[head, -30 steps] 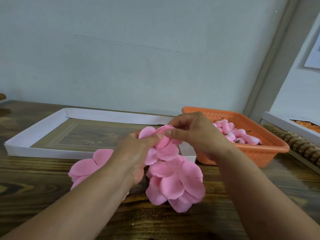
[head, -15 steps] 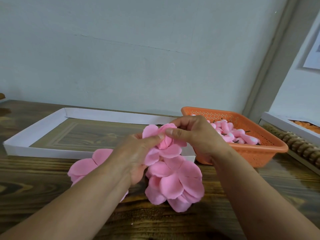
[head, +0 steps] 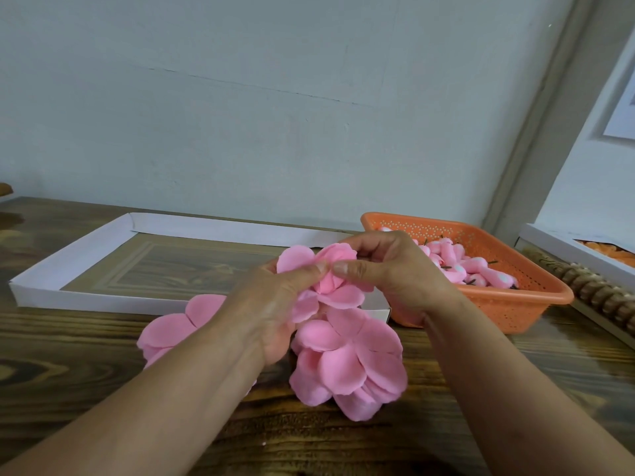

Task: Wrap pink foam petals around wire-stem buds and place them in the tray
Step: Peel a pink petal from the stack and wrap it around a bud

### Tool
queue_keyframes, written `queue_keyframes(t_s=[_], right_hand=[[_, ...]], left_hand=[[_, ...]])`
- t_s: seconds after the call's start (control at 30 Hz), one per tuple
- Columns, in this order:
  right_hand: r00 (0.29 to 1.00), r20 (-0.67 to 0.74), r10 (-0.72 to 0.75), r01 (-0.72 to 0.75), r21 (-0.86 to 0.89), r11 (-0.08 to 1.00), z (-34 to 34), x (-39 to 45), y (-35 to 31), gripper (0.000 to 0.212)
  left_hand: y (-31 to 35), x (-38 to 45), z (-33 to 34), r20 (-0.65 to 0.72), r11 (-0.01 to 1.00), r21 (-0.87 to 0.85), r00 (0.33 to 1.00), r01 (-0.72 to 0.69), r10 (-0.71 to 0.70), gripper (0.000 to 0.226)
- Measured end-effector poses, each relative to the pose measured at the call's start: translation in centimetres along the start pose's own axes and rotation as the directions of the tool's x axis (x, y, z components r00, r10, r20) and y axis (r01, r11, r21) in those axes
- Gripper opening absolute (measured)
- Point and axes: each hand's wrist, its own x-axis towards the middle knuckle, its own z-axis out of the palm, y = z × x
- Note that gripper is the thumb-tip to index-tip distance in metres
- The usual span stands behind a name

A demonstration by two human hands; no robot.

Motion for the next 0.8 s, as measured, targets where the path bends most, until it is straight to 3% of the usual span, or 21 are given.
queue_keyframes(t_s=[0.17,0.3,0.43,0.53,0.6,0.8], right_hand=[[0.995,-0.097,0.008,-0.014,-0.065,0.998,0.8,0.1,0.2,0.001],[0.984,-0.176,0.018,-0.033,-0.085,0.996,1.5,0.3,0.6,0.021],[0.994,-0.086,0.069,-0.081,-0.145,0.986,0.8,0.1,-0.1,0.008],[0.991,0.025,0.128,-0.125,-0.099,0.987,-0.1,-0.3,-0.7,0.013],[0.992,0.01,0.122,-0.121,-0.079,0.989,-0.1,-0.3,-0.7,0.02],[0.988,-0.125,0.089,-0.099,-0.075,0.992,0.9,0.1,-0.1,0.015]], left_hand=[[0.0,-0.1,0.0,-0.023,0.999,0.014,0.999,0.031,-0.031,0.012],[-0.2,0.0,0.0,-0.04,0.998,-0.001,0.997,0.059,-0.059,0.009],[-0.2,0.3,-0.1,-0.044,0.995,-0.036,0.994,0.096,-0.097,0.023],[-0.1,0.4,-0.2,-0.016,0.989,-0.075,0.991,0.13,-0.132,0.03],[-0.1,0.5,-0.2,-0.009,0.987,-0.073,0.99,0.141,-0.142,0.029],[-0.2,0.6,-0.5,-0.023,0.997,0.005,0.997,0.078,-0.078,0.022]])
